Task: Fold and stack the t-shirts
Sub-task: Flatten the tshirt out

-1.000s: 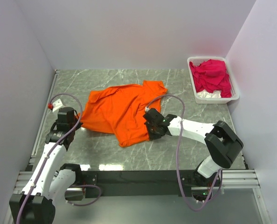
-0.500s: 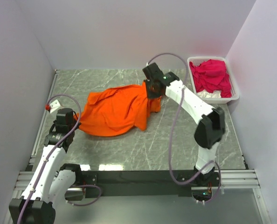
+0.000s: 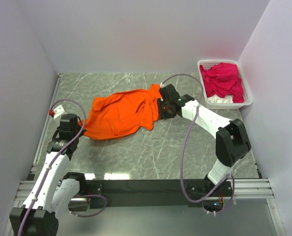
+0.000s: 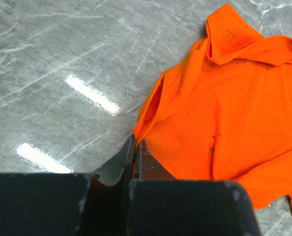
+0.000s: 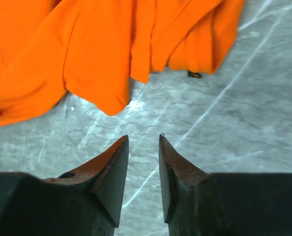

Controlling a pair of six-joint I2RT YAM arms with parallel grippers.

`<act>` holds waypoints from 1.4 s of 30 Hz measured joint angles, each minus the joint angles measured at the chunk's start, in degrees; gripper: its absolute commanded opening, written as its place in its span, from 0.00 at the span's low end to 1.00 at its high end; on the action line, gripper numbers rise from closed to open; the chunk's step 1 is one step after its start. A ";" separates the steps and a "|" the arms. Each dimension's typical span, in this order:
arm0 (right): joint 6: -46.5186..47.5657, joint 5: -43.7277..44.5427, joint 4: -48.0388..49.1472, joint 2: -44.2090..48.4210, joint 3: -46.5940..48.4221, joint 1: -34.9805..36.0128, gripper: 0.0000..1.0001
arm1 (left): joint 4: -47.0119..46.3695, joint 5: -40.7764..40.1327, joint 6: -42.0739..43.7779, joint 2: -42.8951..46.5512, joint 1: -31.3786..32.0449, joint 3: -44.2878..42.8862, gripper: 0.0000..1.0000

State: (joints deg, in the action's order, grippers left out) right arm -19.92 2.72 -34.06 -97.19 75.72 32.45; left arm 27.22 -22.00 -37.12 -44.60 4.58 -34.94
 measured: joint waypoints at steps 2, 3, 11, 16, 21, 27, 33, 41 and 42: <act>-0.46 -1.88 3.43 1.31 -3.21 -0.20 0.36 | -0.02 0.20 0.02 -0.04 0.00 0.00 0.01; -0.81 -2.56 5.55 1.40 -4.44 -0.28 0.36 | -0.02 0.31 0.02 -0.15 0.00 0.00 0.01; -6.88 -6.32 18.14 -1.68 -6.80 -2.34 0.40 | -0.02 0.76 0.02 -0.52 0.00 0.00 0.01; -12.66 -6.43 23.41 -5.44 -6.80 -4.02 0.42 | 0.00 0.76 0.02 -0.52 0.00 0.00 0.01; -17.77 -6.10 26.01 -8.17 -7.93 -4.37 0.42 | -0.02 0.76 0.02 -0.52 0.00 0.00 0.01; -21.68 -5.38 26.38 -8.83 -9.81 -4.37 0.42 | 0.00 0.79 0.04 -0.52 0.00 0.00 0.01; -23.30 -5.81 27.58 -9.03 -11.39 -4.37 0.42 | 0.00 1.07 0.04 -0.52 0.00 0.00 0.01; -23.71 -7.52 28.63 -10.58 -11.23 -4.35 0.37 | -0.02 1.14 0.02 -0.52 0.00 0.00 0.01; -23.69 -7.72 28.63 -10.67 -11.23 -4.35 0.36 | -0.02 1.14 0.04 -0.52 0.00 0.00 0.01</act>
State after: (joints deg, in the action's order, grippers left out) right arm -43.62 -4.99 -5.43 -107.85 64.49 28.10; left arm 27.20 -20.86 -37.08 -45.12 4.58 -34.94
